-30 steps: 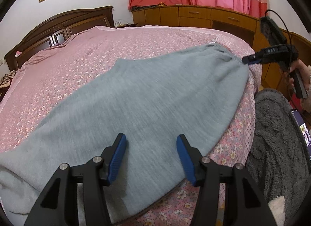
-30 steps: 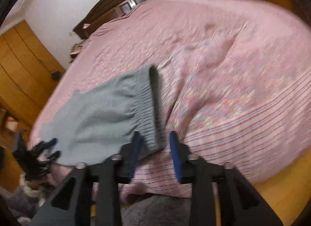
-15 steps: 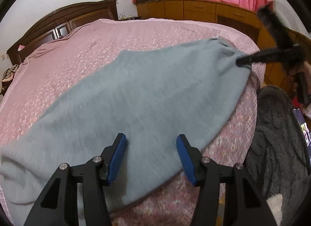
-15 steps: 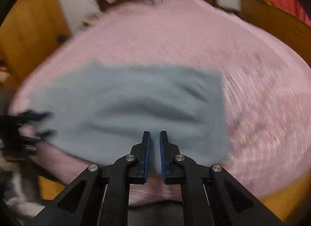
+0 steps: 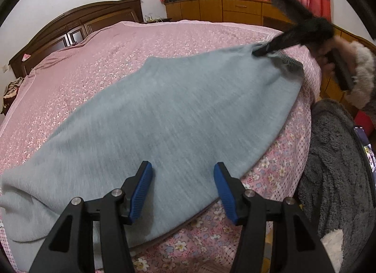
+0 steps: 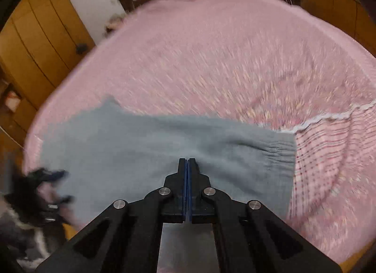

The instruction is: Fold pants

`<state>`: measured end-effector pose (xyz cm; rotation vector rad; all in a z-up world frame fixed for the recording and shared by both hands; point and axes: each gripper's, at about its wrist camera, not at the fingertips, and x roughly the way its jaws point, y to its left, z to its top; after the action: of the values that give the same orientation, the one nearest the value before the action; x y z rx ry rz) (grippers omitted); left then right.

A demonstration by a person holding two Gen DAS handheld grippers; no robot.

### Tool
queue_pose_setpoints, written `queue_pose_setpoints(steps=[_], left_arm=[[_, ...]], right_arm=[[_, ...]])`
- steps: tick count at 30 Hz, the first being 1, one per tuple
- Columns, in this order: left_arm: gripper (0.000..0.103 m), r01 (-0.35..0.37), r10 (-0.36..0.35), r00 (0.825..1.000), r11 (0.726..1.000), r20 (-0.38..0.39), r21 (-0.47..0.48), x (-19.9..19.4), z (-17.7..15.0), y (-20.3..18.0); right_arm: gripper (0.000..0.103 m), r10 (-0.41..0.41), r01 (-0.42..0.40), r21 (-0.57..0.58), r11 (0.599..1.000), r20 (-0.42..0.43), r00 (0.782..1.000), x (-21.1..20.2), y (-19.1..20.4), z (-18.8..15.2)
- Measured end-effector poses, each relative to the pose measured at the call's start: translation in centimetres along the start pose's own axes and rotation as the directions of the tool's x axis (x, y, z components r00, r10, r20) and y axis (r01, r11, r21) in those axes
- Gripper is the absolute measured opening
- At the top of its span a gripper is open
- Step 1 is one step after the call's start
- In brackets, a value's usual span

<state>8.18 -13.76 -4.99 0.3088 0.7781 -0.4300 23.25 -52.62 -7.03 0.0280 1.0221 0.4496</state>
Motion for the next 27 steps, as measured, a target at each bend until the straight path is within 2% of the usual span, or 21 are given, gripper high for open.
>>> queue_pose_setpoints(steps=[2, 4, 6, 8, 9, 10, 11, 12, 14, 16, 18, 21, 23, 24, 25, 27], left_arm=[[0.058, -0.007, 0.007, 1.000, 1.000, 0.003, 0.002, 0.0, -0.2, -0.3], [0.058, -0.016, 0.016, 1.000, 1.000, 0.005, 0.009, 0.0, -0.2, -0.6], [0.058, -0.017, 0.017, 1.000, 1.000, 0.008, 0.005, 0.1, -0.3, -0.7], [0.058, -0.013, 0.013, 1.000, 1.000, 0.015, -0.010, -0.1, -0.5, -0.6], [0.058, -0.012, 0.012, 1.000, 1.000, 0.019, -0.018, -0.2, -0.6, -0.6], [0.058, -0.007, 0.008, 1.000, 1.000, 0.024, -0.027, -0.5, -0.6, -0.5], [0.059, 0.005, -0.004, 1.000, 0.999, 0.025, -0.038, -0.9, -0.7, -0.3], [0.060, 0.027, -0.026, 0.999, 0.999, 0.022, -0.047, -1.3, -0.7, -0.1], [0.062, 0.078, -0.076, 0.997, 0.994, 0.028, -0.073, -2.7, -1.1, 1.0], [0.067, 0.050, -0.045, 0.998, 0.991, 0.047, -0.120, -4.5, -1.6, 2.6], [0.074, 0.005, 0.006, 0.998, 0.984, 0.062, -0.176, -6.4, -2.4, 4.7], [0.077, -0.077, 0.098, 0.993, 0.965, 0.071, -0.250, -9.3, -4.2, 9.2], [0.077, -0.141, 0.162, 0.986, 0.940, 0.041, -0.312, -10.9, -6.4, 12.8], [0.077, -0.160, 0.182, 0.983, 0.923, 0.031, -0.349, -11.5, -7.7, 14.6], [0.077, -0.174, 0.201, 0.979, 0.898, 0.025, -0.405, -12.2, -9.2, 16.6], [0.077, -0.141, 0.191, 0.981, 0.809, 0.028, -0.570, -13.4, -11.9, 20.7]], right_arm=[[0.000, -0.012, 0.012, -0.001, 1.000, 0.038, 0.999, 0.7, -0.6, 0.4], [0.000, -0.059, 0.056, 0.026, 0.998, 0.107, 0.993, -0.6, -0.8, 0.7], [0.000, -0.067, 0.061, 0.037, 0.997, 0.162, 0.985, -2.4, -1.1, 0.6], [0.000, -0.072, 0.069, 0.024, 0.997, 0.160, 0.984, -3.0, -1.1, 0.2], [0.000, -0.147, 0.148, 0.006, 0.989, 0.131, 0.980, -2.7, -1.0, 0.1], [0.002, -0.237, 0.242, -0.025, 0.970, 0.136, 0.962, -2.7, -0.2, 0.0], [0.002, -0.313, 0.332, -0.085, 0.940, 0.179, 0.933, -3.1, 1.3, -0.6], [0.002, -0.317, 0.350, -0.139, 0.926, 0.211, 0.925, -3.3, 3.3, -1.0], [0.002, -0.266, 0.314, -0.215, 0.925, 0.228, 0.937, -3.7, 7.5, -1.6], [0.002, -0.227, 0.293, -0.306, 0.906, 0.235, 0.945, -3.0, 12.7, -1.5], [0.002, -0.172, 0.267, -0.414, 0.870, 0.252, 0.952, -2.6, 18.6, -1.5], [0.002, -0.061, 0.216, -0.569, 0.794, 0.279, 0.958, -1.4, 27.0, -1.9], [0.002, -0.012, 0.269, -0.660, 0.702, 0.367, 0.930, -0.4, 32.9, -2.8], [0.002, 0.021, 0.300, -0.710, 0.637, 0.405, 0.914, 0.3, 35.9, -3.6], [0.002, 0.051, 0.310, -0.748, 0.587, 0.416, 0.908, 1.2, 38.1, -4.3], [0.002, 0.123, 0.328, -0.824, 0.463, 0.426, 0.896, 3.5, 43.1, -6.1]])
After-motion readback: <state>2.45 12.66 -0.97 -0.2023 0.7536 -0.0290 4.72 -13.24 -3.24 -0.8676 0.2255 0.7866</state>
